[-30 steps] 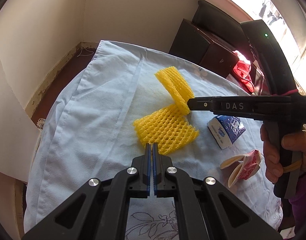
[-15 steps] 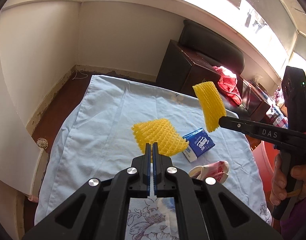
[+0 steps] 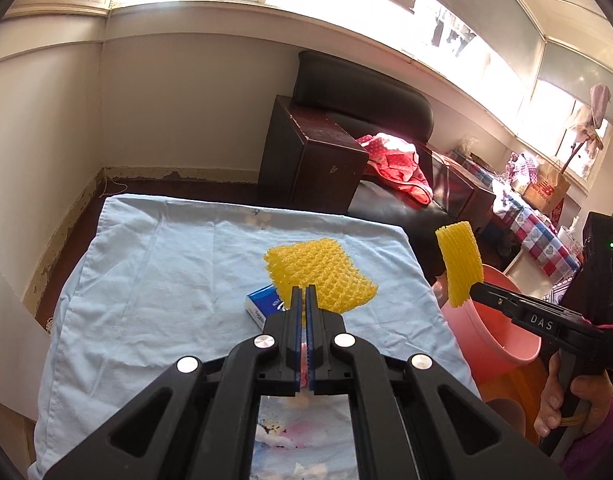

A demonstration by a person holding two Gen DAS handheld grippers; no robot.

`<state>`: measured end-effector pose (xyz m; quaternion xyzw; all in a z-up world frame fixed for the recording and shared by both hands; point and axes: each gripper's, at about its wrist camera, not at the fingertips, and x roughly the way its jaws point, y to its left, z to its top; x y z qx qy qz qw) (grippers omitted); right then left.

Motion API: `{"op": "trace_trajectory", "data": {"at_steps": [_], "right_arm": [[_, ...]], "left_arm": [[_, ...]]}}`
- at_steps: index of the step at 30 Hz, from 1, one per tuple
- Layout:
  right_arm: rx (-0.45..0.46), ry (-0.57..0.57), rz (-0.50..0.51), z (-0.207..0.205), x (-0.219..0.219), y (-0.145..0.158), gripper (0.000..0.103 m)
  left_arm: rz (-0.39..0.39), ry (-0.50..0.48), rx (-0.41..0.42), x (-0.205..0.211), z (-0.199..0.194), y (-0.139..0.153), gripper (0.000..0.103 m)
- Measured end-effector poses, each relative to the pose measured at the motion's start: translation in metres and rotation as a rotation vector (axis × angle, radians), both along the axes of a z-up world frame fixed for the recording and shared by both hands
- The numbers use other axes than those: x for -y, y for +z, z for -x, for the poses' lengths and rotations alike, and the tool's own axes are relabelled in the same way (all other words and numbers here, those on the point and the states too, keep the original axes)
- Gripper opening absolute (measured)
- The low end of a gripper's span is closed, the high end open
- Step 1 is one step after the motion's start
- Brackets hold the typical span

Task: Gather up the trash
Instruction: 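Carry both yellow foam nets over the bucket and open both tools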

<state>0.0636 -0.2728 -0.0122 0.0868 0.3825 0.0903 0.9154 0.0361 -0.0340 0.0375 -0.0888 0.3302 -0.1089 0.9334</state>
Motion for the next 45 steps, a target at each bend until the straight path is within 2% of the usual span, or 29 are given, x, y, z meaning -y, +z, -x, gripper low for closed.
{"op": "trace_trajectory", "data": {"at_steps": [10,21,34,45], "right_arm": [[-0.003,-0.203,-0.002,0.033,0.087,-0.018,0.009],[0.001,-0.368,0.011,0.059,0.154,-0.033,0.009],[-0.036,-0.440,0.036,0.063,0.188,-0.049,0.009],[-0.073,-0.460,0.032,0.055,0.197,-0.062,0.009]], "left_arm": [[-0.040,-0.145,0.027,0.086,-0.011,0.008,0.001],[-0.090,-0.315,0.031,0.189,-0.018,0.004,0.001],[-0.132,-0.446,-0.011,0.281,-0.027,-0.028,0.001],[-0.166,-0.491,-0.064,0.310,-0.039,-0.057,0.001]]}}
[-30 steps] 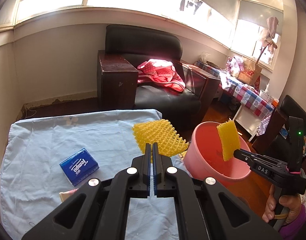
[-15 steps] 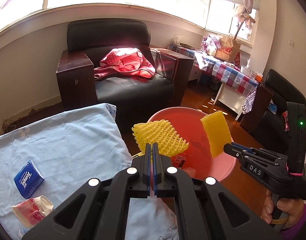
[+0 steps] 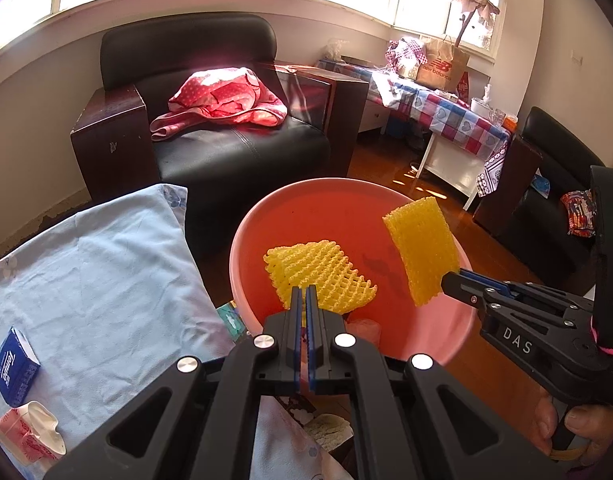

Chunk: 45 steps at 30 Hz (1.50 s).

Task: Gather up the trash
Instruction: 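Carry both yellow foam nets over the bucket and open both tools, then move both open tools back over the tissue pack and paper cup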

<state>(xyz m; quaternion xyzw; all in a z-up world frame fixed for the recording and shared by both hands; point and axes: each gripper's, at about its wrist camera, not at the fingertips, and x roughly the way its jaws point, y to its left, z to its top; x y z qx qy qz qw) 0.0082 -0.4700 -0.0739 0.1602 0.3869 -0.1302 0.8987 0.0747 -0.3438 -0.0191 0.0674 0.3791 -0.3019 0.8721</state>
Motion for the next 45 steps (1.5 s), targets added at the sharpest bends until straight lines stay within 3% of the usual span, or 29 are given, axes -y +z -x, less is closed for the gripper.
{"op": "trace_trajectory", "data": {"at_steps": [7,9,11,13,29,45], "right_arm": [[-0.023,-0.022,-0.016,-0.002,0.002,-0.005,0.013],[-0.025,-0.027,-0.015,-0.003,0.002,-0.005,0.018],[-0.021,-0.031,-0.014,-0.001,0.002,-0.004,0.022],[-0.017,-0.038,-0.012,0.001,0.002,-0.004,0.024],[0.013,0.002,0.004,0.010,-0.013,0.014,0.024],[0.058,0.132,-0.009,0.014,-0.070,0.039,0.024]], "left_arm": [[0.001,-0.006,0.000,0.002,0.003,-0.003,0.004],[0.005,-0.006,0.006,0.002,0.004,-0.002,0.010],[0.009,-0.002,0.013,0.001,0.006,0.000,0.025],[0.010,0.005,0.026,0.000,0.008,0.002,0.030],[0.055,0.033,0.040,-0.024,0.016,0.017,0.033],[0.086,0.132,0.060,-0.107,0.039,0.035,0.038]]}}
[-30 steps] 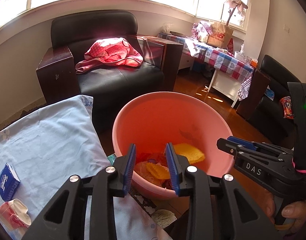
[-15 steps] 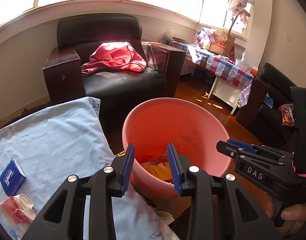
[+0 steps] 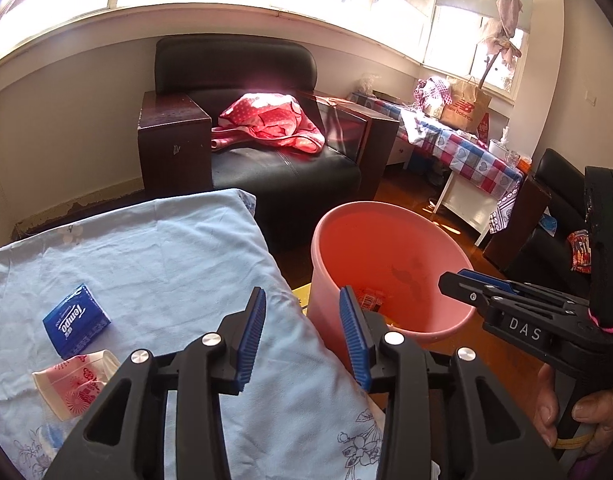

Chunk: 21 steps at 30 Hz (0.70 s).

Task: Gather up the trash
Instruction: 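Move both open tools back over the tissue pack and paper cup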

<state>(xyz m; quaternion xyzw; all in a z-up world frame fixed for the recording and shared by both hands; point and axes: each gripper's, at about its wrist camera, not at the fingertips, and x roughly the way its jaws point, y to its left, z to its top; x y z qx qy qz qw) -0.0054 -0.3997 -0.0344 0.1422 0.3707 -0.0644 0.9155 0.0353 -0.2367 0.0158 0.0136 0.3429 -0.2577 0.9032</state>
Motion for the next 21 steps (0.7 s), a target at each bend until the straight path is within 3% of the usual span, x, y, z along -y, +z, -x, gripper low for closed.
{"op": "trace_trajectory", "data": {"at_steps": [8,14,21], "right_arm": [[-0.003,0.110,0.005,-0.003,-0.048,0.004,0.024],[-0.010,0.206,0.014,-0.010,-0.090,0.001,0.024],[-0.044,0.289,0.000,-0.027,-0.127,-0.011,0.024]], "left_arm": [[-0.004,0.062,0.052,-0.057,0.022,0.011,0.040],[-0.059,0.143,0.119,-0.108,0.042,0.011,0.045],[-0.093,0.264,0.073,-0.177,0.049,-0.016,0.046]]}}
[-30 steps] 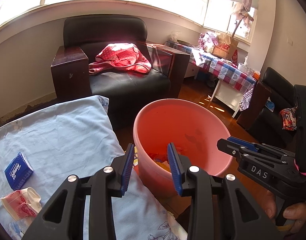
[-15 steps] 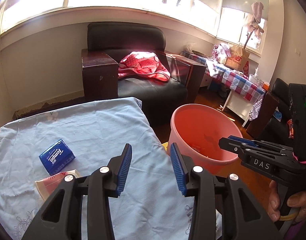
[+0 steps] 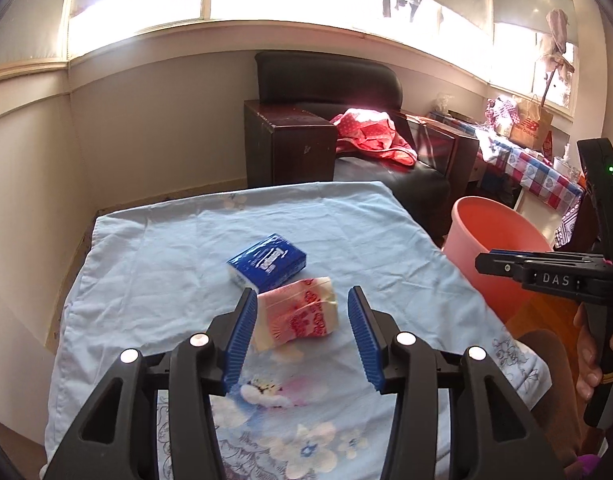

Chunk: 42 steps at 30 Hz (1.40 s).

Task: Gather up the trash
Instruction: 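Move both open tools back over the tissue pack and paper cup, then grasp the crushed pink paper cup with the left tool while the right tool grasps the blue Tempo tissue pack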

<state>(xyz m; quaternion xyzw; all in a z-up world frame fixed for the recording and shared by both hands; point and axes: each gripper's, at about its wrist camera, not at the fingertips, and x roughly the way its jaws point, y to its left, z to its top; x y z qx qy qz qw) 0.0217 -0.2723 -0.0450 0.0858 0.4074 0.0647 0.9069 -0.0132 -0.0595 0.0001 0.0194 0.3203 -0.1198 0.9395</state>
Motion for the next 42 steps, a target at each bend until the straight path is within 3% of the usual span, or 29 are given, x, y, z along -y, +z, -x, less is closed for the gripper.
{"op": "trace_trajectory", "data": {"at_steps": [7,12,18,21,23,25,34,42], "right_arm": [[-0.032,0.055,0.006,-0.010,-0.021,-0.011,0.024],[-0.063,0.068,0.009,-0.015,-0.028,-0.021,0.024],[-0.083,0.066,0.010,-0.021,-0.031,-0.027,0.024],[-0.090,0.070,0.014,-0.024,-0.034,-0.029,0.024],[-0.095,0.074,0.016,-0.026,-0.036,-0.030,0.024],[-0.101,0.077,0.016,-0.028,-0.038,-0.032,0.024],[-0.118,0.118,-0.003,-0.041,-0.054,-0.039,0.024],[-0.127,0.189,-0.064,-0.062,-0.079,-0.039,0.024]], "left_arm": [[0.104,0.102,-0.129,-0.052,-0.023,-0.035,0.046],[0.145,0.066,-0.164,-0.048,-0.035,-0.046,0.046],[0.121,0.011,-0.172,-0.028,-0.047,-0.053,0.045],[0.125,0.006,-0.186,-0.027,-0.053,-0.057,0.031],[0.133,0.001,-0.204,-0.027,-0.056,-0.061,0.010],[0.140,-0.006,-0.210,-0.028,-0.057,-0.063,0.006],[0.149,0.014,-0.146,-0.045,-0.043,-0.051,0.002],[0.007,0.129,0.004,-0.064,-0.017,-0.035,0.002]]}}
